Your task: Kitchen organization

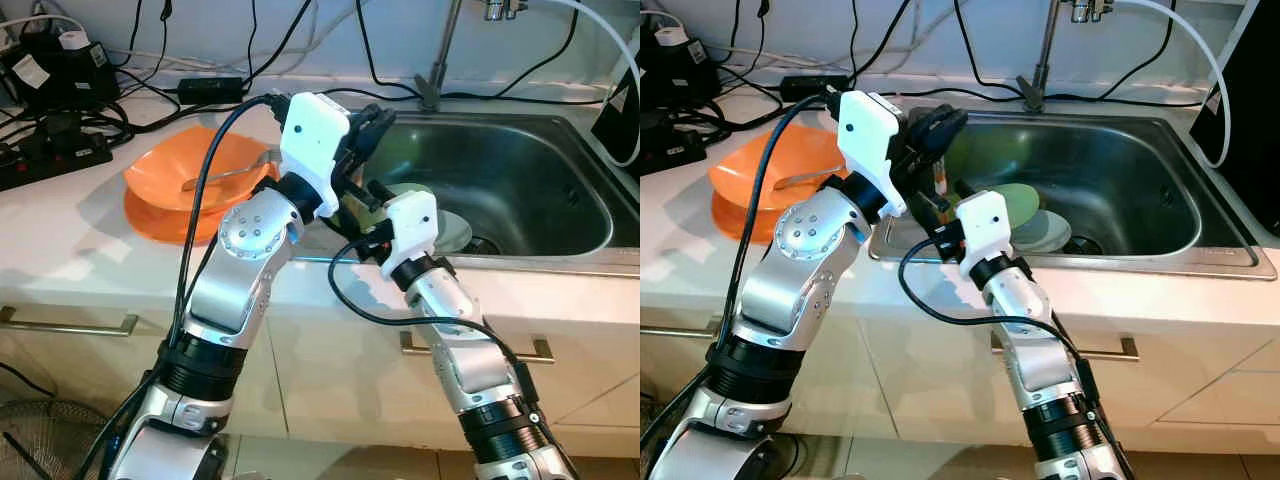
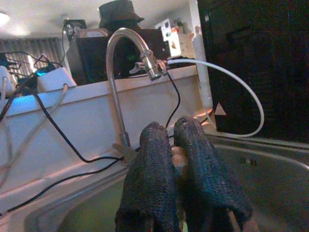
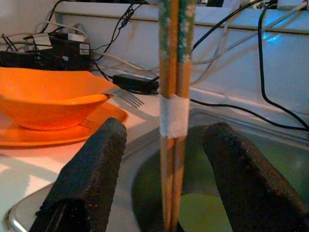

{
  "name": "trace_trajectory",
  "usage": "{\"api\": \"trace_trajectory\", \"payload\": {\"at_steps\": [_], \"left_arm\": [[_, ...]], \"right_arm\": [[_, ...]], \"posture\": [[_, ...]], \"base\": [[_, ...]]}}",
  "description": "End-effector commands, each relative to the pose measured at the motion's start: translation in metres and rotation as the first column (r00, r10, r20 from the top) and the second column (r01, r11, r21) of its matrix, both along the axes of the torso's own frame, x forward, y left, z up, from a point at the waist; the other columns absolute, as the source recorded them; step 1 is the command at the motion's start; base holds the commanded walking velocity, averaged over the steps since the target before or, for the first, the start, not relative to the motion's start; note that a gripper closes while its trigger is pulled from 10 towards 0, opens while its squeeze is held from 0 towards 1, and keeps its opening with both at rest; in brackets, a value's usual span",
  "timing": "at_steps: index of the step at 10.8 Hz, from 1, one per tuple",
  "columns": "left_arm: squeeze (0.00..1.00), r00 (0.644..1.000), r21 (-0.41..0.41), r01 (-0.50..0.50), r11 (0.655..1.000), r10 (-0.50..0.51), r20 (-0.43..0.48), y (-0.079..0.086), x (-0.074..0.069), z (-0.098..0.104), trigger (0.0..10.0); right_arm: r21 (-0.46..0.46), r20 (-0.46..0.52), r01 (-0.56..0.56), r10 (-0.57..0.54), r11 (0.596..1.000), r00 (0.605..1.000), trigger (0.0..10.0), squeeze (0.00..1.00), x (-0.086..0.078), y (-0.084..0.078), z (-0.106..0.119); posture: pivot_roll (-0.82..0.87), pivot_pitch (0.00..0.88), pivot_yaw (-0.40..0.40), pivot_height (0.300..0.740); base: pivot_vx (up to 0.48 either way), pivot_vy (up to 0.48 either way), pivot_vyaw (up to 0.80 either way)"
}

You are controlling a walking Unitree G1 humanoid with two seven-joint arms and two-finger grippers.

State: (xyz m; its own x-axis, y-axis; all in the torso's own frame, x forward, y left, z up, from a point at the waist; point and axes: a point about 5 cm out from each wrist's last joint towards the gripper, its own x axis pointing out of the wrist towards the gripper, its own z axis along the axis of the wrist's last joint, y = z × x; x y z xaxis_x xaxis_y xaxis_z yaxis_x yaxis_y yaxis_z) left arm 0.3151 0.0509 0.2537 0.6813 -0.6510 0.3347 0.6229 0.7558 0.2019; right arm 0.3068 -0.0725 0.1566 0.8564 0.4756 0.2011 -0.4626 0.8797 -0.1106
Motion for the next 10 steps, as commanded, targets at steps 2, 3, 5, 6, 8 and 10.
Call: {"api": "trace_trajectory", "payload": {"at_steps": [2, 3, 5, 6, 8, 10], "left_arm": [[0.0, 0.999, -0.019, 0.026, 0.999, -0.027, -0.017, -0.0014, 0.0007, 0.005, 10.0], [0.0, 0.999, -0.022, 0.029, 0.999, -0.03, -0.021, -0.0015, 0.0006, 0.0052, 10.0], [0.0, 0.999, -0.021, 0.039, 0.999, -0.039, -0.036, -0.0019, 0.0005, 0.0054, 10.0], [0.0, 0.998, -0.021, 0.039, 0.999, -0.04, -0.038, -0.0019, 0.0005, 0.0054, 10.0], [0.0, 0.998, -0.016, 0.042, 0.999, -0.043, -0.045, -0.0018, 0.0009, 0.0053, 10.0], [0.0, 0.998, -0.012, 0.045, 0.999, -0.045, -0.049, -0.002, 0.0009, 0.0053, 10.0]], "right_arm": [[-0.019, 0.003, 0.024, -0.023, 1.0, 1.0, 10.0, 0.0, 0.0042, 0.001, 0.0031], [-0.02, 0.003, 0.029, -0.029, 0.999, 1.0, 10.0, 0.0, 0.0046, 0.0007, 0.0029], [-0.027, 0.0, 0.046, -0.046, 0.999, 0.999, 0.0, 0.0, 0.0066, -0.0005, 0.0015], [-0.028, 0.0, 0.047, -0.047, 0.999, 0.999, 0.0, 0.0, 0.0068, -0.0005, 0.0015], [-0.021, 0.005, 0.063, -0.063, 0.998, 0.998, 0.0, 0.0, 0.0082, -0.0013, 0.0023], [-0.018, 0.006, 0.067, -0.067, 0.998, 0.998, 0.0, 0.0, 0.0087, -0.0017, 0.002]], "posture": [[-0.07, 0.0, 0.028, 0.74], [-0.07, 0.0, 0.028, 0.74], [-0.07, 0.0, 0.028, 0.74], [-0.07, 0.0, 0.028, 0.74], [-0.06, 0.0, 0.029, 0.74], [-0.06, 0.0, 0.031, 0.74]], "base": [[0.0, 0.0, 0.0], [0.0, 0.0, 0.0], [0.0, 0.0, 0.0], [0.0, 0.0, 0.0], [0.0, 0.0, 0.0], [0.0, 0.0, 0.0]]}}
